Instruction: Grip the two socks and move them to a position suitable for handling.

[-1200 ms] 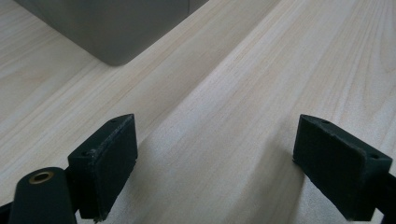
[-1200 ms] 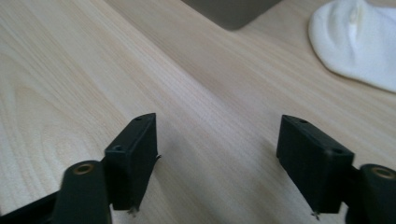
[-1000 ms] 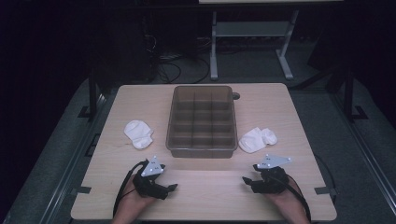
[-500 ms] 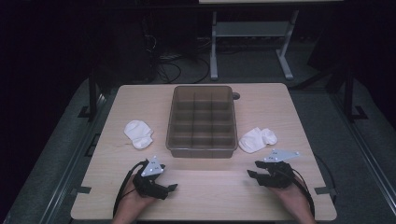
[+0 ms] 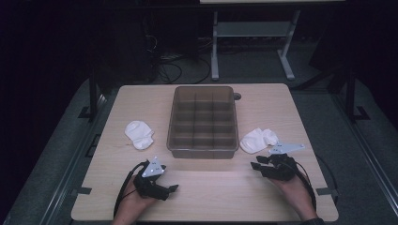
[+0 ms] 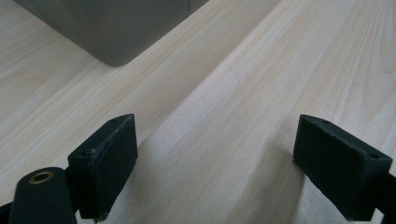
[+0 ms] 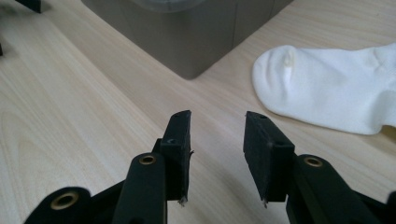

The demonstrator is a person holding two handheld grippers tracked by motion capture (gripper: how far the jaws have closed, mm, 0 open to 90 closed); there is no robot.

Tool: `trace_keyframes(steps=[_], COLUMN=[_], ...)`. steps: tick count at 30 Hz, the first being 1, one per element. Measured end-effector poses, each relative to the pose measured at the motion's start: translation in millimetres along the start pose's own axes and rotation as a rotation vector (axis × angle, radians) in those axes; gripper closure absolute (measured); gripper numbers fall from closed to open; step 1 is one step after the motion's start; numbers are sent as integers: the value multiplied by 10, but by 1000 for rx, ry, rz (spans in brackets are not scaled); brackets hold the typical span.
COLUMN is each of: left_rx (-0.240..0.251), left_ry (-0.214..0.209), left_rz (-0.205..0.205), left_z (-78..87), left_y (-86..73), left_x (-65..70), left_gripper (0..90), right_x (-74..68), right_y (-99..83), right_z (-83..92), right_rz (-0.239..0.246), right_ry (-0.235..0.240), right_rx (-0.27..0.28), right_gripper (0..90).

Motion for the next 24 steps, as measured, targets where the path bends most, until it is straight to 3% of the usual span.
trace_keyframes(steps=[10, 24], left_rx=[8, 8], left_ry=[0, 0], left_rz=[5, 4], left_z=[-5, -5], left_y=[4, 4], left_x=[3, 2], left_gripper=[134, 134], right_x=[132, 427], right_y=[73, 247], right_z=[-25, -85], right_rz=[-30, -53], right_ry=[-16, -66], right_rx=[0, 15], right_gripper=[653, 679])
Point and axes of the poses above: each handheld gripper's, and its own axes: z roughly backward along the jaws, y roughly out of its top, x roughly to its right, the point moved 7 cm from there along -z, roughly forward along the jaws, and after that the axes turned 14 degrees about -y, right-handed, at the moved point
